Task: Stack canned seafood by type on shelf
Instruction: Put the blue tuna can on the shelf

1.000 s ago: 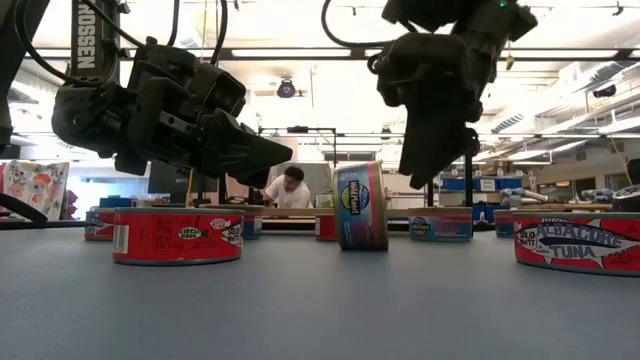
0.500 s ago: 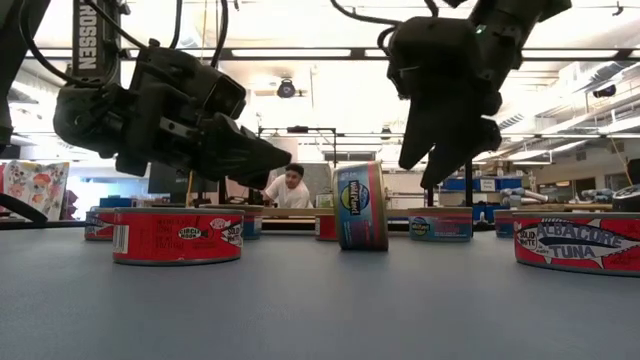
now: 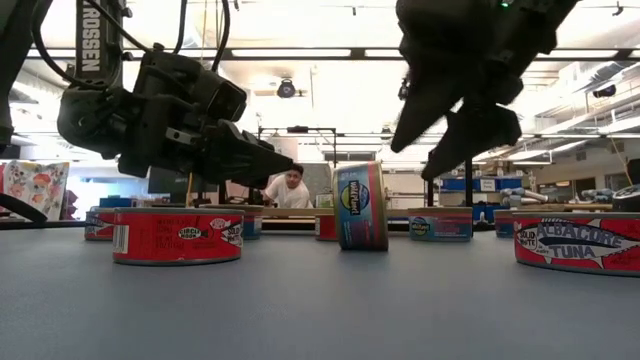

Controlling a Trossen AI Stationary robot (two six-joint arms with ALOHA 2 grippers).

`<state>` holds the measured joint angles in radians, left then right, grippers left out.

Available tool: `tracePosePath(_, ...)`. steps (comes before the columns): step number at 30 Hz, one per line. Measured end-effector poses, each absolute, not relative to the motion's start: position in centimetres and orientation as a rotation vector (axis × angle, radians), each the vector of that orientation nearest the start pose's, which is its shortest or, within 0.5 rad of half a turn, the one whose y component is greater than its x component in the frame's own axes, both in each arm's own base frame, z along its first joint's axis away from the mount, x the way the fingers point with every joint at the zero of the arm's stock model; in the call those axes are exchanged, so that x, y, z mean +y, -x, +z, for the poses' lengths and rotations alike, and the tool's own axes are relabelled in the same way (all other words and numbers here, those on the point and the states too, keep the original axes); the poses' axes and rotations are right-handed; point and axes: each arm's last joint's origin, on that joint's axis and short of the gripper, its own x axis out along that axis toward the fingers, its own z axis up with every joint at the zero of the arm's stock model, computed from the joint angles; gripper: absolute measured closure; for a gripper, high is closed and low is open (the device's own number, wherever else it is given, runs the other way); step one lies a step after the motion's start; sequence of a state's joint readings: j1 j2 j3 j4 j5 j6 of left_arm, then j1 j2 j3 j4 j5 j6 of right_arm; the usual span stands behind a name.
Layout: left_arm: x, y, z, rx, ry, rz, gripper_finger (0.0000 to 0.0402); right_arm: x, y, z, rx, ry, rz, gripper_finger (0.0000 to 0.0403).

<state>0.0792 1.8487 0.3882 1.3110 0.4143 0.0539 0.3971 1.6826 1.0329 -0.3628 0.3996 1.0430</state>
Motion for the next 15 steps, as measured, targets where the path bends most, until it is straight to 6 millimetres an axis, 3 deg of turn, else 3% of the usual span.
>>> tracePosePath(15, 1.1, -27.3, 10.7, 0.144, 0.033, -0.272, 0.0396, 12.3, -31.6, 16.9, 0.712, -0.476, -0.581, 0.0073)
